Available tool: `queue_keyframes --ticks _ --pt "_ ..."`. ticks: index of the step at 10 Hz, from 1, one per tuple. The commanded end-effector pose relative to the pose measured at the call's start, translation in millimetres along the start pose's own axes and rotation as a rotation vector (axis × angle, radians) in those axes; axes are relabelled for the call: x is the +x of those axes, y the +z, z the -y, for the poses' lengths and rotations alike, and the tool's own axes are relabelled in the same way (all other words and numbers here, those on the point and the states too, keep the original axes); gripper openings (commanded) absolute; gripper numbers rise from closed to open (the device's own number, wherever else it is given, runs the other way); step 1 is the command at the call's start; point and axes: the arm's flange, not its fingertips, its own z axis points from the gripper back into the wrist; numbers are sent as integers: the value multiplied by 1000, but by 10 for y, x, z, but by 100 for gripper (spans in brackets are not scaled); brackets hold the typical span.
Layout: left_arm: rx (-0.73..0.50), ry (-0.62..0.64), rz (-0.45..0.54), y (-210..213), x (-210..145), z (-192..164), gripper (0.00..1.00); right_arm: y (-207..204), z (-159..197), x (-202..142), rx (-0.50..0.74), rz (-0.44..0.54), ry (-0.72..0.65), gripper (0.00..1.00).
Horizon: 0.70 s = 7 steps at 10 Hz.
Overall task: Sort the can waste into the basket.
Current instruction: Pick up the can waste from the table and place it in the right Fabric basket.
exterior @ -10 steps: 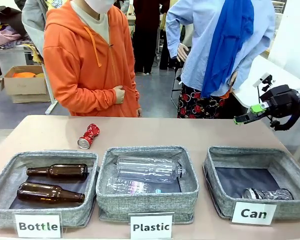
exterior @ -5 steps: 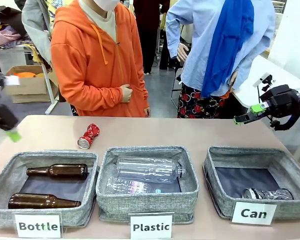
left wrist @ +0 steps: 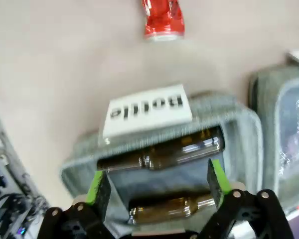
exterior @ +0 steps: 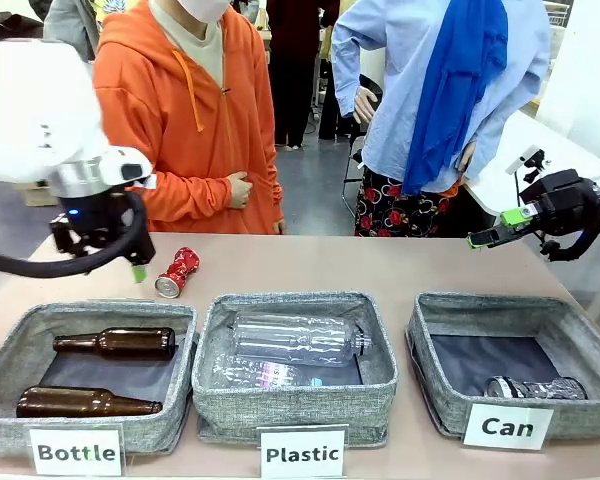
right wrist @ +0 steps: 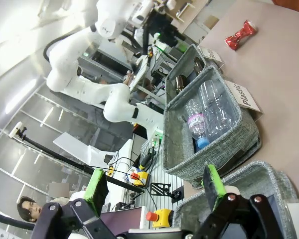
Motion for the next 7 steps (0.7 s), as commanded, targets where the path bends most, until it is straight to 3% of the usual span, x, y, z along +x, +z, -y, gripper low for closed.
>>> queue_keyframes --ticks 1,4,7 --pt "0 -11 -15 -107 436 31 100 -17 -33 -1 -14 -15 4 100" --pt "-127 -99 63 -351 881 -43 100 -17 -33 -1 -14 -15 4 100" --pt "-116 -219 119 -649 1109 -180 100 -17 -33 -1 -14 -15 4 100"
